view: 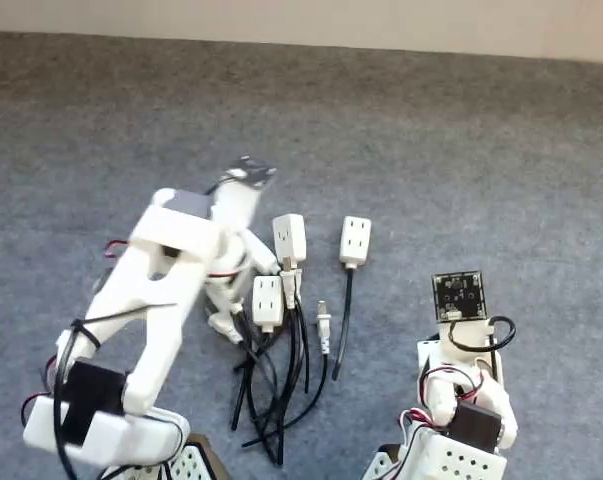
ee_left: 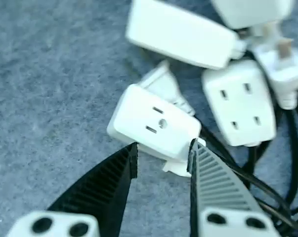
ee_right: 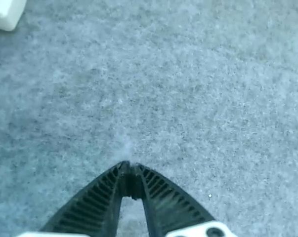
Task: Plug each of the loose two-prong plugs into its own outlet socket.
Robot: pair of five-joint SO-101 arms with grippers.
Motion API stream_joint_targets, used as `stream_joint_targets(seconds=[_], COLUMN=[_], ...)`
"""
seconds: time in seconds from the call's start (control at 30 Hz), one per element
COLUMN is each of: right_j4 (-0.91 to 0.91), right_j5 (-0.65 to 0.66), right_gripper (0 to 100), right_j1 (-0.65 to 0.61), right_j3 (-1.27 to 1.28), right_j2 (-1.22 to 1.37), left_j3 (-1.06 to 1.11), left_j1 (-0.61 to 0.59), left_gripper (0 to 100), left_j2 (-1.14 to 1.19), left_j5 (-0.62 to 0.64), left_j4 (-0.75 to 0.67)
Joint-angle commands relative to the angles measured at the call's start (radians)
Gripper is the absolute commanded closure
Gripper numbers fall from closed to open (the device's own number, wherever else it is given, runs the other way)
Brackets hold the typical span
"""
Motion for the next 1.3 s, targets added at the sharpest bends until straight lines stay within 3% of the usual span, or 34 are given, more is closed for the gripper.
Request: stream_joint_targets(seconds=[0.0,0.33,0.5,0.67,0.8,1.03,1.27], right_j4=[0.004,0.004,0.004,0.004,0.004,0.004,0.004], right_j5=[0.032,0.032,0.032,0.032,0.032,0.032,0.032], right_gripper=[99.2,99.2,99.2,99.2,99.2,99.2,99.2], right_j1=[0.008,0.008,0.008,0.008,0.008,0.008,0.008], right_j3=[0.148,0.148,0.148,0.148,0.148,0.148,0.150], right_j2=[-0.007,-0.007,-0.007,-0.007,-0.007,-0.007,-0.007], left_j3=[-0.056,-0.314,-0.306,-0.283,-0.280,-0.180,-0.031], left_j1=[-0.153,-0.193,-0.171,-0.148,-0.067,0.199,0.251], left_gripper=[83,83,82,73,72,72,72], left_j2=[0.012,0.021,0.022,0.022,0.022,0.022,0.022], left_j5=[-0.069,-0.069,-0.051,-0.012,-0.012,-0.008,-0.008], left_j4=[-0.012,0.052,0.138,0.147,0.152,0.141,-0.049])
